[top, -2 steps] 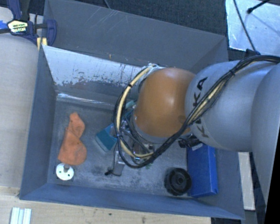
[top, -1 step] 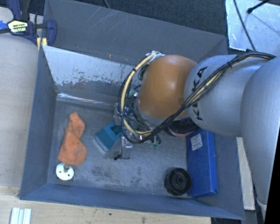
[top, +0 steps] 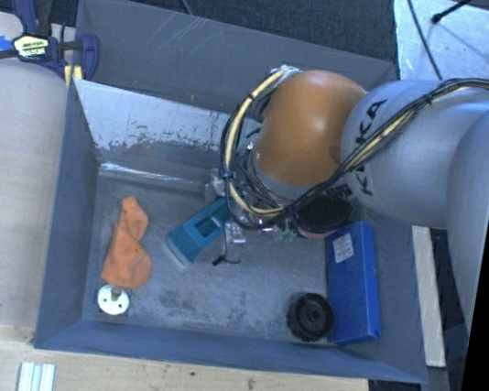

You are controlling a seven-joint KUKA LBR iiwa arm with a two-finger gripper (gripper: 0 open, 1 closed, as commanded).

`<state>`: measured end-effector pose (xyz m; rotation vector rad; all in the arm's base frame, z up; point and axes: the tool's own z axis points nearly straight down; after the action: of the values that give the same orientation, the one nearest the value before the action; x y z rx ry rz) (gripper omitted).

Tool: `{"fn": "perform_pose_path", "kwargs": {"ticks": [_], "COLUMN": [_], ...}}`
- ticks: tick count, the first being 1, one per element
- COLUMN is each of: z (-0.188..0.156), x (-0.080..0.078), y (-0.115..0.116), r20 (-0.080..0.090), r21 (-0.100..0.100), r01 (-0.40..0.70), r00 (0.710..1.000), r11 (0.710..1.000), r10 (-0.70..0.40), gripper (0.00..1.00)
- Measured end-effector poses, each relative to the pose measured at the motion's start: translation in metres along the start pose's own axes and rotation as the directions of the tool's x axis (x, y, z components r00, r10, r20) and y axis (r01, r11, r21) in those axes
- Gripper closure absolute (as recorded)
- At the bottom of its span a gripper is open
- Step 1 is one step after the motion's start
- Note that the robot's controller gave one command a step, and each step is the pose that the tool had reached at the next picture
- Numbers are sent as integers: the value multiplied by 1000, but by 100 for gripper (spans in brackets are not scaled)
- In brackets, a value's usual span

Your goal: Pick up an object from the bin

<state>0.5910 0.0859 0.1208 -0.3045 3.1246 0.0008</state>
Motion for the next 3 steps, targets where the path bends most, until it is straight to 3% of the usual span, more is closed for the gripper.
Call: {"fn": "perform_pose_path", "kwargs": {"ticks": [1,2,3], "z": [-8,53,49], "x": [-9,-24,-29], "y": [5,-12,-6], "r20": [3,1,2], "r21": [1,0,2], "r01": [82,217,270], "r00": [997,976,963], "r11": [997,976,963], "r10": [-82,-217,-270], "gripper": [0,0,100]}}
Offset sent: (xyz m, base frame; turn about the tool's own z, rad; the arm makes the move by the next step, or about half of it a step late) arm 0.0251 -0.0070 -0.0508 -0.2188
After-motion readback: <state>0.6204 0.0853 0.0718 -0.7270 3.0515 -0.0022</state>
